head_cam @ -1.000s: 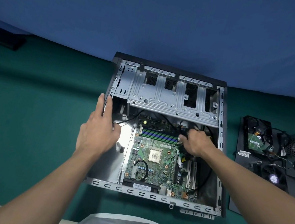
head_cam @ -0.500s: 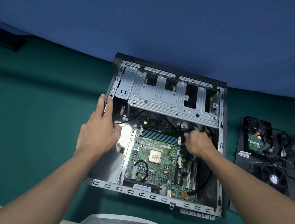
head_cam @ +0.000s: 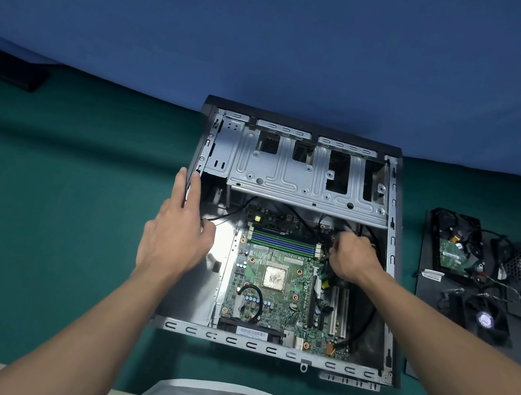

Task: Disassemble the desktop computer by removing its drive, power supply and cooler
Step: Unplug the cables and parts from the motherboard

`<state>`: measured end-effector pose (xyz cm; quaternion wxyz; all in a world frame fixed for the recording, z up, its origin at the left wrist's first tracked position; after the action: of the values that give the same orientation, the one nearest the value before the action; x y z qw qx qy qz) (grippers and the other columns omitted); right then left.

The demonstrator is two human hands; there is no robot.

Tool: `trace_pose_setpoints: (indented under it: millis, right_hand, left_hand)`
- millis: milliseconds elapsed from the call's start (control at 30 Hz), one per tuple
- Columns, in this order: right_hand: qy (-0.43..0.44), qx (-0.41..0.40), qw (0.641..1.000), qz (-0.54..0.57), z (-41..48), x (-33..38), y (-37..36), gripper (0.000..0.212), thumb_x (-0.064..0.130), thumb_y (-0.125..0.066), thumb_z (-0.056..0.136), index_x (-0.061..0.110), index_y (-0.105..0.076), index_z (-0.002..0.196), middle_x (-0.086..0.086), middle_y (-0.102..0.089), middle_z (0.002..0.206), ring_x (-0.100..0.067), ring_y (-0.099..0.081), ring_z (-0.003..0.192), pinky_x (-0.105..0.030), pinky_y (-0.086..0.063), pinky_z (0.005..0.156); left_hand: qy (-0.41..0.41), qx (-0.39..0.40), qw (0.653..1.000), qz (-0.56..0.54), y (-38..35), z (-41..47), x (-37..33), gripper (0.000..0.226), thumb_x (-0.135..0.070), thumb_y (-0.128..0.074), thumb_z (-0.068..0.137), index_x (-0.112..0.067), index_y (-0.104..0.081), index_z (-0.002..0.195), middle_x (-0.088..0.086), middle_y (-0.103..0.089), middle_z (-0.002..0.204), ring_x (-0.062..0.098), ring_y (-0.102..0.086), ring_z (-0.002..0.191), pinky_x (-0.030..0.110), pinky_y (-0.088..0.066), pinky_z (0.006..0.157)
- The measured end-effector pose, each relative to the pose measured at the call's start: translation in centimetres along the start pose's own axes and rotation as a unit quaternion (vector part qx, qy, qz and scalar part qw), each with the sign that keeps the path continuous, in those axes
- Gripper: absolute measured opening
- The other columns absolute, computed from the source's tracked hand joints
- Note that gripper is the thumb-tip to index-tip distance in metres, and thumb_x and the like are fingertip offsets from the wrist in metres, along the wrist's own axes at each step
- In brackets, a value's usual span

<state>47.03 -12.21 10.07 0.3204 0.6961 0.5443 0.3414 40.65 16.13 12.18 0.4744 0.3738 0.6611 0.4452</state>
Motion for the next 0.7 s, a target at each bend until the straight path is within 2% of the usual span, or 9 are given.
trace_pose_setpoints:
  millis: [67,100,200,333,400,467,567,600,700]
  right_hand:
    - [0.004,0.009,1.0,0.024,0.15,0.12,0.08,0.01,0.01,-0.051,0.09,0.008,-0.061,0.089,-0.016,-0.065,0.101,-0.033,-0.06,0.09,-0.039,-0.052,0.082]
    - [0.006,0.014,1.0,0.027,0.14,0.2,0.09,0.012,0.014,-0.05,0.092,0.008,-0.059,0.086,-0.016,-0.065,0.101,-0.034,-0.06,0.091,-0.04,-0.052,0.083]
    - [-0.006,0.019,1.0,0.009,-0.13,0.17,-0.01,0.038,0.035,-0.039,0.101,0.01,-0.049,0.074,-0.018,-0.064,0.099,-0.036,-0.061,0.092,-0.041,-0.048,0.083]
    - [-0.003,-0.004,1.0,-0.002,-0.24,-0.11,-0.06,0.017,0.02,-0.051,0.094,0.008,-0.054,0.083,-0.018,-0.063,0.1,-0.035,-0.059,0.087,-0.036,-0.047,0.076]
    - [0.008,0.003,1.0,0.02,-0.06,-0.05,0.06,0.004,0.011,-0.055,0.089,0.011,-0.058,0.086,-0.014,-0.064,0.1,-0.032,-0.059,0.089,-0.035,-0.048,0.079]
    - [0.013,0.016,0.999,0.029,-0.01,0.02,0.02,0.003,0.013,-0.054,0.09,0.012,-0.057,0.088,-0.011,-0.063,0.099,-0.03,-0.058,0.088,-0.035,-0.049,0.08]
    - [-0.005,0.02,1.0,0.01,-0.21,0.0,-0.22,0.032,0.036,-0.041,0.1,0.01,-0.049,0.083,-0.016,-0.062,0.098,-0.033,-0.059,0.086,-0.038,-0.046,0.076]
    - [-0.007,0.011,1.0,0.002,-0.25,-0.07,-0.26,0.032,0.035,-0.039,0.101,0.01,-0.049,0.083,-0.019,-0.063,0.101,-0.036,-0.06,0.09,-0.039,-0.047,0.078]
    - [-0.01,-0.006,1.0,0.0,-0.34,-0.11,-0.19,0.017,0.019,-0.048,0.095,0.006,-0.058,0.09,-0.019,-0.063,0.104,-0.037,-0.06,0.093,-0.039,-0.049,0.082]
  left_hand:
    - [-0.001,0.0,1.0,0.001,-0.01,-0.02,-0.02,0.076,-0.033,-0.047,0.093,-0.018,-0.007,0.155,-0.004,0.006,0.164,0.033,-0.052,0.116,0.043,-0.046,0.077]
    - [-0.001,0.0,1.0,0.001,-0.01,-0.04,-0.02,0.076,-0.034,-0.047,0.093,-0.018,-0.007,0.155,-0.004,0.006,0.164,0.033,-0.052,0.116,0.043,-0.046,0.077]
    - [0.0,0.0,1.0,0.001,-0.03,-0.03,-0.02,0.076,-0.033,-0.047,0.093,-0.018,-0.007,0.155,-0.004,0.006,0.164,0.033,-0.053,0.115,0.043,-0.046,0.077]
    - [0.003,-0.001,1.0,-0.001,-0.06,0.01,-0.06,0.075,-0.033,-0.047,0.093,-0.018,-0.007,0.155,-0.004,0.006,0.163,0.033,-0.053,0.115,0.043,-0.045,0.077]
    - [0.001,-0.001,1.0,0.0,-0.06,0.09,-0.03,0.076,-0.033,-0.047,0.093,-0.018,-0.007,0.155,-0.004,0.006,0.163,0.032,-0.053,0.115,0.043,-0.046,0.077]
    - [0.001,-0.001,1.0,0.001,-0.11,0.08,0.02,0.076,-0.034,-0.047,0.093,-0.019,-0.007,0.155,-0.004,0.006,0.163,0.032,-0.053,0.115,0.043,-0.046,0.078]
    - [0.0,-0.003,1.0,0.003,-0.16,0.02,0.01,0.076,-0.034,-0.047,0.092,-0.018,-0.008,0.155,-0.004,0.006,0.164,0.032,-0.053,0.114,0.042,-0.045,0.076]
    - [0.0,-0.004,1.0,0.004,-0.17,0.03,0.02,0.076,-0.034,-0.047,0.092,-0.018,-0.008,0.155,-0.004,0.006,0.164,0.032,-0.053,0.114,0.041,-0.045,0.075]
    - [-0.001,-0.004,1.0,0.004,-0.19,0.08,0.0,0.074,-0.034,-0.046,0.093,-0.017,-0.008,0.155,-0.004,0.006,0.164,0.032,-0.053,0.114,0.041,-0.045,0.074]
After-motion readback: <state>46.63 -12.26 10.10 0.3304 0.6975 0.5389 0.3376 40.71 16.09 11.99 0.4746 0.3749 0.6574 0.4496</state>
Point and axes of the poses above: each hand's wrist, its own z-axis towards the middle knuckle, its own y-axis out of the back of the hand, x = y × z, the point moved 2 cm from there along z, towards the middle knuckle
